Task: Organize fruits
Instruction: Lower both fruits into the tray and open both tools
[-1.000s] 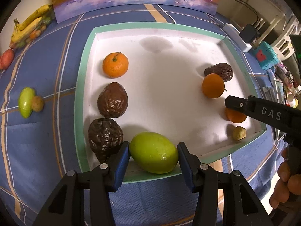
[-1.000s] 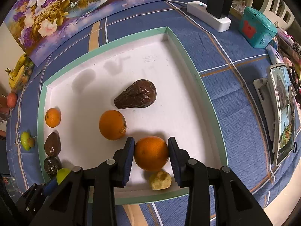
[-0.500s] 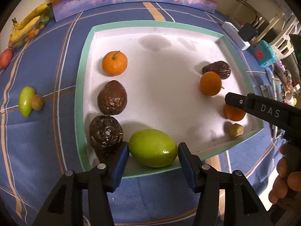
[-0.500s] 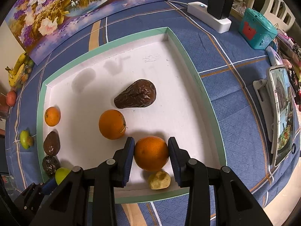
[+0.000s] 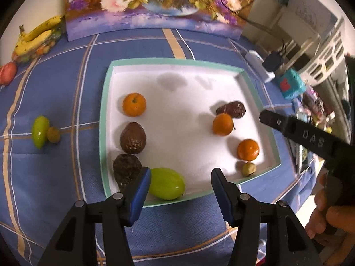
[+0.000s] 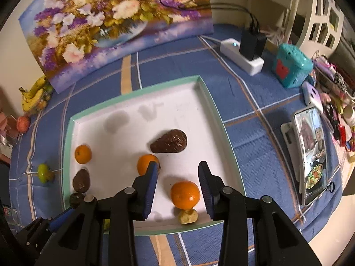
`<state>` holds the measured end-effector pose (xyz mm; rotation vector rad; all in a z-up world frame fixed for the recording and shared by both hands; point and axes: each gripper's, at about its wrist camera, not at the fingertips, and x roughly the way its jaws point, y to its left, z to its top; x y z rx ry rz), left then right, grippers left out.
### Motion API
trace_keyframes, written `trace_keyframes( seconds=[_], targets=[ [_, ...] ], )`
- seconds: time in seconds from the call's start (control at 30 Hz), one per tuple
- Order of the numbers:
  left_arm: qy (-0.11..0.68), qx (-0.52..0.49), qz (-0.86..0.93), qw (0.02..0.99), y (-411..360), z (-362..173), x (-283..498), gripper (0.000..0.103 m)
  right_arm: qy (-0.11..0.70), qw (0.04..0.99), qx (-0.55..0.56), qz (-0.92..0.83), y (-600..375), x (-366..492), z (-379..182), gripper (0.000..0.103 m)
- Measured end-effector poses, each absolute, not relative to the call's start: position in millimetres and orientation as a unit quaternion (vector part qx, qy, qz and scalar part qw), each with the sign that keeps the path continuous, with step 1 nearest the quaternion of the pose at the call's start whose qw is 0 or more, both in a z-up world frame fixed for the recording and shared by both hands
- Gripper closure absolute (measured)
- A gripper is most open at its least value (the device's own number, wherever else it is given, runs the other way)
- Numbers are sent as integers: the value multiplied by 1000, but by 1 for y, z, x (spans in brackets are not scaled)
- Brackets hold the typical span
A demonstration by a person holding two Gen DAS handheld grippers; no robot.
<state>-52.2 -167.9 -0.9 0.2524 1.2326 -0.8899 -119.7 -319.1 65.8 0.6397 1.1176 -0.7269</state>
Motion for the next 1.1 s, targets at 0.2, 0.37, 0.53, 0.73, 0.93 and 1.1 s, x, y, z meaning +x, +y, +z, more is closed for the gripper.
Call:
trace_keyframes(
  seconds=[0.2,0.37,0.53,0.73,0.93,1.1],
  targets=[
    [568,67,-365,735,-141,7,-29,43,499,751,280,-328,-310,-119,79,64],
    [570,49,-326,753,-119,6,-10,43,506,754,273,-318,-302,-114,78,64],
    [566,26,-296,769,-96,9,7,43,511,757,267,-307,-295,-108,76,64],
    [558,16,-261,788,-71,13,23,43,515,764,260,-288,-282,-97,77,64],
    [551,14,-242,798,-55,17,30,43,520,776,241,-264,-262,-83,79,64],
    [550,19,-238,800,-51,17,31,43,525,784,223,-246,-246,-72,80,64]
  ],
)
